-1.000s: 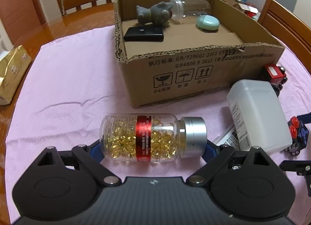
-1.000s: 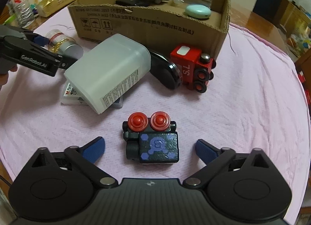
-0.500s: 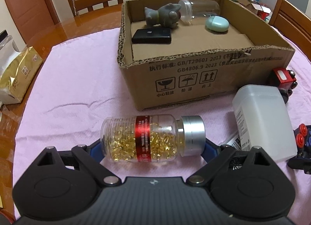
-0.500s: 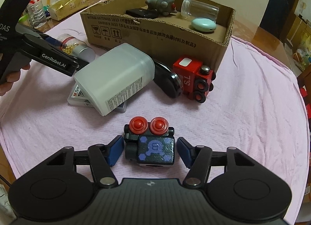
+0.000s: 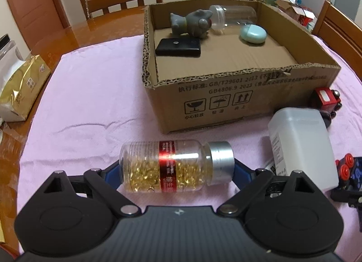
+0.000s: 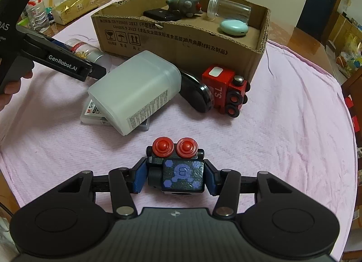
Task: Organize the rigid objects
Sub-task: 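Lower the gold capsule bottle into the box with the left gripper while the right carries the cube toy there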
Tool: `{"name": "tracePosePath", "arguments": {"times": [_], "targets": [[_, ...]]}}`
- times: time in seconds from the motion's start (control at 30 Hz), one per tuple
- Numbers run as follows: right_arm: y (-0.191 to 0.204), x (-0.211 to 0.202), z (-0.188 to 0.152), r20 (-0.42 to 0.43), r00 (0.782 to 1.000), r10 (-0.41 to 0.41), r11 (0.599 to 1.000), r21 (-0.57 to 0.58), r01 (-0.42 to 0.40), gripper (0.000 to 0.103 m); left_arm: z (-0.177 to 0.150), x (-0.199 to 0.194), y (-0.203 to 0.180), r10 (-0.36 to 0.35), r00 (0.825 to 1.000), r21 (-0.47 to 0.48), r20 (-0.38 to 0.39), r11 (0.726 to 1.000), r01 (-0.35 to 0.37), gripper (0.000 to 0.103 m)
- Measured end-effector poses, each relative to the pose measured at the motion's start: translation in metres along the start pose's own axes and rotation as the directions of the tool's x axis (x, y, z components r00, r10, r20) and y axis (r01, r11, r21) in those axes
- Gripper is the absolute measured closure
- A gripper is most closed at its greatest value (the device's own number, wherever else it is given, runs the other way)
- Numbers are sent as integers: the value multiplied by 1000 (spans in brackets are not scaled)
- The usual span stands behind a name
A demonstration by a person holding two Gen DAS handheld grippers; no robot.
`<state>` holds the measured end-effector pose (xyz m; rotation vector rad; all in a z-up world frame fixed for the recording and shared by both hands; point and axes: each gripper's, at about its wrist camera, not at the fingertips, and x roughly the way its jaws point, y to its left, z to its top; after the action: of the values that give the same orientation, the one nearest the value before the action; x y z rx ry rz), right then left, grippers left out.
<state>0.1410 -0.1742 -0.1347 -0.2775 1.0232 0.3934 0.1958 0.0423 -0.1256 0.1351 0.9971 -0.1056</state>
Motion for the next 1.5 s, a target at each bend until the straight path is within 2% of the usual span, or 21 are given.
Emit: {"name": "tracePosePath", "arguments": {"times": [0.27,0.57,0.83,1.0,1.17,1.33,1.5], "targets": [[1,-12,9,-3,1000,-8,1000,-17,8,47,3,-21,-1,-50,998,80,-30,995,52,10],[-2,-37,24,-4,1000,24,998,-51,-24,47,22,-66,-5,-101,994,185,-51,977,109,10],[-10,-62,58,47,999,28,996,-84,-24,47,60,-91,-11,-134,990,191,52,974,122,10],[-17,-72,84,105,994,12,995,-105,-1,47,87,-86,-15,-134,986,183,98,976,115,10],[-23,-76,107,153,988,-3,993,-115,21,47,106,-68,-17,-131,986,161,107,981,113,10],[-30,-74,125,177,984,-15,993,-113,35,47,117,-46,-16,-129,986,125,103,985,116,10],[-34,-66,135,175,984,-21,994,-104,39,47,117,-37,-13,-94,985,77,144,994,83,9]]}}
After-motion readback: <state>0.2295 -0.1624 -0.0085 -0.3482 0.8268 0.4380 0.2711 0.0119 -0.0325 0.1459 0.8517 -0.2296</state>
